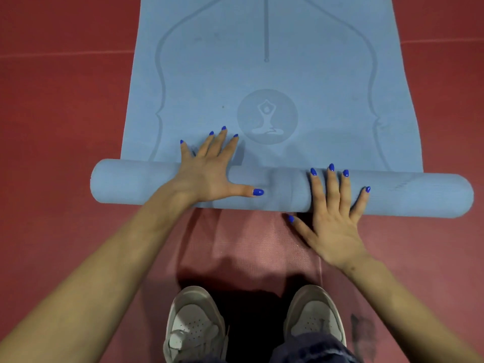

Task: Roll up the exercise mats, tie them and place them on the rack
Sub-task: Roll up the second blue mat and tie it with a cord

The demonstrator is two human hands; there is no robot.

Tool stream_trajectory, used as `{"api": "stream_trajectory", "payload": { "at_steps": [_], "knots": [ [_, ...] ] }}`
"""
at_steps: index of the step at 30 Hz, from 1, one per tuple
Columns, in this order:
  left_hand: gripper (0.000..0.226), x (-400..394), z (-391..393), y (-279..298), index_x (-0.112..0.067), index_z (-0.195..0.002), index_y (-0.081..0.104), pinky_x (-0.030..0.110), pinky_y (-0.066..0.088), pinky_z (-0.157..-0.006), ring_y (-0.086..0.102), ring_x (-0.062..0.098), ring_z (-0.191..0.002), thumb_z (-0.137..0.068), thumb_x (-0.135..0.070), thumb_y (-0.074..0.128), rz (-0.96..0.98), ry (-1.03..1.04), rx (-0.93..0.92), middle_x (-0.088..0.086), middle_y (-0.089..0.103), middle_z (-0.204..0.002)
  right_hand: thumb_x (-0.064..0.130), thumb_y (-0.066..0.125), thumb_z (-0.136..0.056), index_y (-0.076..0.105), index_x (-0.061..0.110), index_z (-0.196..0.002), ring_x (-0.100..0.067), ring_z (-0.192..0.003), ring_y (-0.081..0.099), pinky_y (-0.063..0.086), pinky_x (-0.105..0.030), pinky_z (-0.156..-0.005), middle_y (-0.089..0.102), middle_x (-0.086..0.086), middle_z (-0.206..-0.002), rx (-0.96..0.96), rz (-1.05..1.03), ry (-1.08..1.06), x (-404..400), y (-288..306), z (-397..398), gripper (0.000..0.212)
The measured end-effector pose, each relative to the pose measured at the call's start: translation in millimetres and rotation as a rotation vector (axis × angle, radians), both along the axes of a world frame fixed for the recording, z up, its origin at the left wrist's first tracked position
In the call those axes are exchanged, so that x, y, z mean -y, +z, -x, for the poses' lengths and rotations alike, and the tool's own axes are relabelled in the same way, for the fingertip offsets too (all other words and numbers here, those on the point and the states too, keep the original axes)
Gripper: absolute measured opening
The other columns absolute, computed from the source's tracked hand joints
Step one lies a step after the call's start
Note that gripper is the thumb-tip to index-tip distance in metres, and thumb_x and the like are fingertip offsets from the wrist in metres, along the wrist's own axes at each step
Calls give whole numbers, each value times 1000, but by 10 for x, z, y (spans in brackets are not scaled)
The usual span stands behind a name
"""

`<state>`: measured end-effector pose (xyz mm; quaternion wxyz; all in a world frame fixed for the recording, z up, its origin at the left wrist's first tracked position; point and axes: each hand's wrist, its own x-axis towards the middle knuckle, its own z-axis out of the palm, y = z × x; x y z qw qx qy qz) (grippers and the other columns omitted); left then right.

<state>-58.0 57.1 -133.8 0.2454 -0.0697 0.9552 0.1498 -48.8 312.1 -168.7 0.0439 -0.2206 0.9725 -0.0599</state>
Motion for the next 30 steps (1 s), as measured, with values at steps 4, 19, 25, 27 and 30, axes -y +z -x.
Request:
{"api": "stream_trajectory", "payload": {
  "at_steps": [4,19,25,27,30],
  "knots": [
    [115,170,-63,10,-30,-153,4,60,-3,-113,3,16,-148,-60,-92,31,-89,-39,-387,-4,-5,-161,65,52,-66,19,22,-147,-28,-141,5,-19,-44,-107,22,-10,-152,52,54,44,35,50,286,97],
    [124,116,-37,-265,-23,-151,10,71,1,-104,19,37,-143,-54,-80,62,308,-207,-394,8,25,-155,95,26,-40,19,29,-150,-15,-146,2,-3,-45,-118,20,0,-156,320,-83,157,336,451,1354,129],
    [124,210,399,-98,-36,-151,-9,64,-6,-111,-1,27,-147,-59,-81,61,318,-125,-232,1,5,-159,61,26,-91,39,12,-143,-34,-137,33,13,-58,-111,35,-21,-147,-83,61,146,393,343,1274,73],
    [126,212,501,-65,-38,-150,-11,64,-4,-111,-2,28,-147,-58,-81,64,315,-91,-172,2,3,-159,48,28,-94,50,7,-134,-36,-128,46,22,-59,-108,46,-23,-138,-194,64,187,391,227,1171,62],
    [122,225,612,-39,-40,-149,-11,64,-1,-112,2,30,-146,-63,-73,68,288,-79,-102,0,8,-157,51,29,-95,42,8,-141,-33,-131,42,20,-55,-110,46,-19,-140,-186,43,209,351,84,1106,64]
  ]
}}
